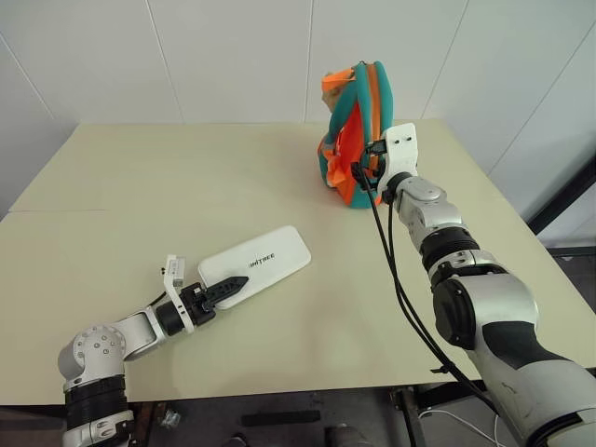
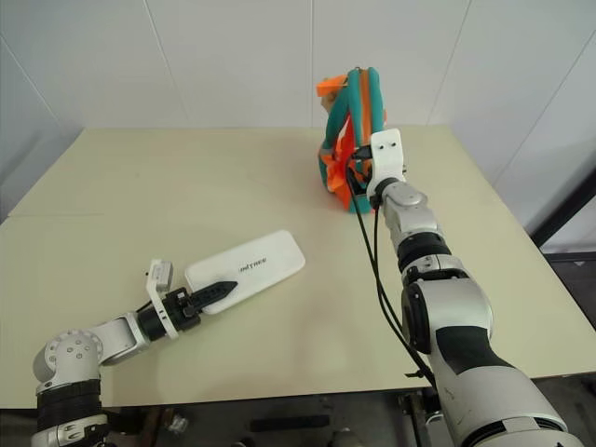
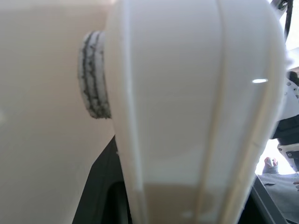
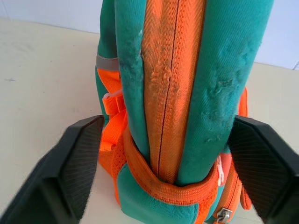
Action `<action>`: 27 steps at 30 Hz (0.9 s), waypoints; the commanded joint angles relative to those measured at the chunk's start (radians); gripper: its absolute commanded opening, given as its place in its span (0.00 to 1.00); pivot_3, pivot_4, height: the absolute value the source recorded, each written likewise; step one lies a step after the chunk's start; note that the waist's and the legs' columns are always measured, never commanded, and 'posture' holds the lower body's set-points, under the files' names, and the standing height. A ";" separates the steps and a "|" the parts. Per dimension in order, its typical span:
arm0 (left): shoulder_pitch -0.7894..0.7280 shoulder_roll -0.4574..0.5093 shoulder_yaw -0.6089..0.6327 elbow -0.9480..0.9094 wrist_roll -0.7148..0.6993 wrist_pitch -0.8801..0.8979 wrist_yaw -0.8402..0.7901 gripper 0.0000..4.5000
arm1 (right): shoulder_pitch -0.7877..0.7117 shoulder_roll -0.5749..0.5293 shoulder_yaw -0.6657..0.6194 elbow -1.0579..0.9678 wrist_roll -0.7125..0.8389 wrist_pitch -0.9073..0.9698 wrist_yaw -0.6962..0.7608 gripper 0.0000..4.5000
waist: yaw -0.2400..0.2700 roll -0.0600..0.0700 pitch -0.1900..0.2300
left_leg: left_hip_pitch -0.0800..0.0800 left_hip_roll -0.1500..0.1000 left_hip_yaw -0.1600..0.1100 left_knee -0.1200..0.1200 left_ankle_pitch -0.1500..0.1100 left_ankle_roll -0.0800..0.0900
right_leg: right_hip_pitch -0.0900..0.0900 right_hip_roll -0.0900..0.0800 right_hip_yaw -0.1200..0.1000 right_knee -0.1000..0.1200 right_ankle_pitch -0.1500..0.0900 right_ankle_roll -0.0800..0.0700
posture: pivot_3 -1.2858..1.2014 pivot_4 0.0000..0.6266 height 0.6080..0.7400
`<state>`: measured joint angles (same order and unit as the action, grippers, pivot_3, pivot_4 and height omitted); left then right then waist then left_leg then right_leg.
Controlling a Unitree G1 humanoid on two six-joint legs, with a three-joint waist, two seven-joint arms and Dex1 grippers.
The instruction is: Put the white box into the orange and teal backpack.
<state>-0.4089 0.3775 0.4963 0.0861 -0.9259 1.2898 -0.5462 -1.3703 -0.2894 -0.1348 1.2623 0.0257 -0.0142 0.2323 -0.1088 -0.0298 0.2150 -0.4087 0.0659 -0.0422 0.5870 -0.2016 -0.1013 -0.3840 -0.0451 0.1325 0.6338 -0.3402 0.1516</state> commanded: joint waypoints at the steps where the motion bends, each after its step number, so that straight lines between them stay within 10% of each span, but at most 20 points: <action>1: -0.015 0.020 -0.018 -0.002 -0.007 -0.020 -0.008 0.30 | -0.022 -0.001 -0.002 0.000 -0.009 -0.046 -0.013 0.64 | -0.002 0.000 0.000 | 0.000 0.000 0.000 0.000 0.000 0.000 | 0.000 0.000 0.000 0.000 0.000 0.000 | 0.52 0.24 1.00; 10: -0.034 0.024 -0.051 0.037 -0.006 -0.051 -0.012 0.30 | 0.028 -0.108 0.012 -0.060 -0.016 -0.036 0.147 0.01 | 0.000 0.000 0.000 | 0.000 0.000 0.000 -0.001 0.000 0.000 | 0.000 0.000 0.000 0.000 0.000 0.000 | 0.52 0.24 1.00; 27: -0.099 0.039 -0.185 0.200 0.063 -0.110 -0.095 0.30 | 0.851 -0.638 -0.247 -1.366 0.252 0.711 0.554 0.01 | 0.061 0.001 0.000 | 0.000 0.000 -0.001 0.000 -0.002 0.001 | 0.002 0.000 0.000 -0.005 -0.003 0.001 | 0.52 0.24 1.00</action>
<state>-0.5090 0.4062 0.3287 0.2732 -0.8901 1.1805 -0.6375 -0.5466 -0.8847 -0.3002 -0.0346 0.2505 0.6652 0.7704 -0.0478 -0.0287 0.2150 -0.4084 0.0653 -0.0428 0.5878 -0.2039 -0.0994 -0.3805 -0.0451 0.1322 0.6290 -0.3429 0.1527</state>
